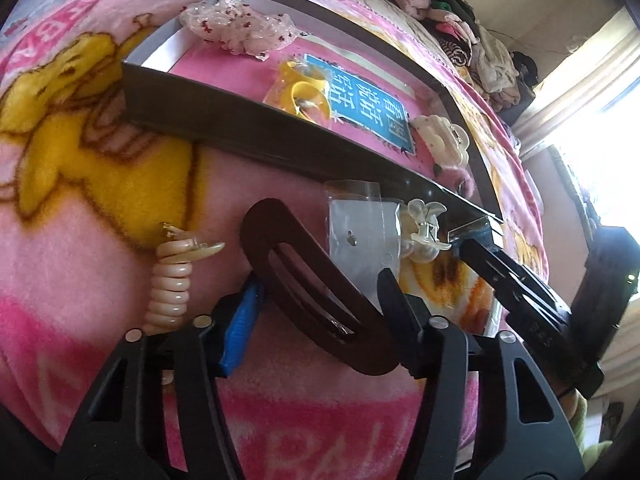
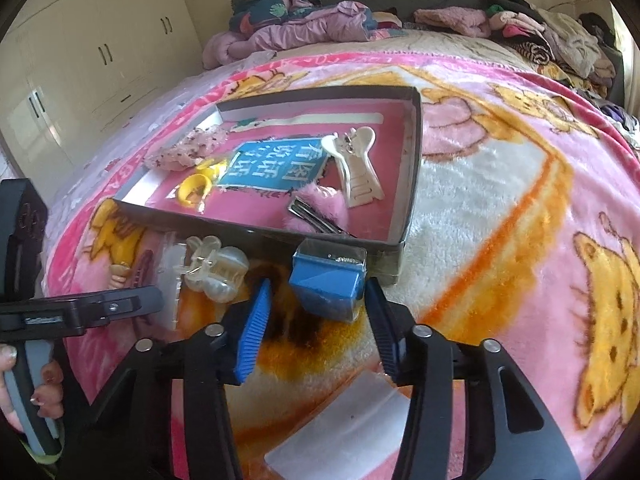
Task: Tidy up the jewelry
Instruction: 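Grasp the brown oval snap clip with the left gripper while the right gripper grasps the small blue box, then carry the brown clip with the left gripper while the right gripper carries the blue box over the tray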
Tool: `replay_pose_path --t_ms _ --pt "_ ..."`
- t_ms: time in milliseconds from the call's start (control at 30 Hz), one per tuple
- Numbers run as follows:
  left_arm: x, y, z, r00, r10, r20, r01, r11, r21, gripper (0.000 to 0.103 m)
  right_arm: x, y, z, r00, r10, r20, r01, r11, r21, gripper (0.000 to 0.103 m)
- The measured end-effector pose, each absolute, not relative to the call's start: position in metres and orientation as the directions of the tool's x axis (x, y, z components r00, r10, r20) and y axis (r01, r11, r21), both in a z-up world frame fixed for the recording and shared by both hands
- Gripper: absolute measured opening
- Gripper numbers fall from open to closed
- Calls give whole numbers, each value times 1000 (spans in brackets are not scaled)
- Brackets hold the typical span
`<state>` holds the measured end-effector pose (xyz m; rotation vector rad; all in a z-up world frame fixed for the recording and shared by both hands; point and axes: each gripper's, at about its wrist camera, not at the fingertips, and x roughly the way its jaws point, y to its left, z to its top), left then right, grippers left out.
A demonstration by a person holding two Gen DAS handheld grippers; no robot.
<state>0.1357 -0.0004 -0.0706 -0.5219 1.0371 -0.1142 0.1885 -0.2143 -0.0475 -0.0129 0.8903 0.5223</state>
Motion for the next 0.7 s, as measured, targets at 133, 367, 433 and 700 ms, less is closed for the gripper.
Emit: replay_pose_path --t_ms 133,367,433,700 --pt "131 5 -69 521 -349 -779 -142 865 -482 38 191 -214 -50 518 419 -746 -428 882 198 32" --pt "124 4 -59 531 -386 -755 -100 856 -508 28 188 -214 -47 522 418 -743 -435 880 190 32" --pt "124 3 -57 533 -387 -752 -91 857 -507 26 185 -213 -44 524 417 -743 -444 878 180 32" --pt "118 7 -37 572 -380 -727 -52 868 -494 24 173 -203 -30 530 418 -738 -477 866 149 32"
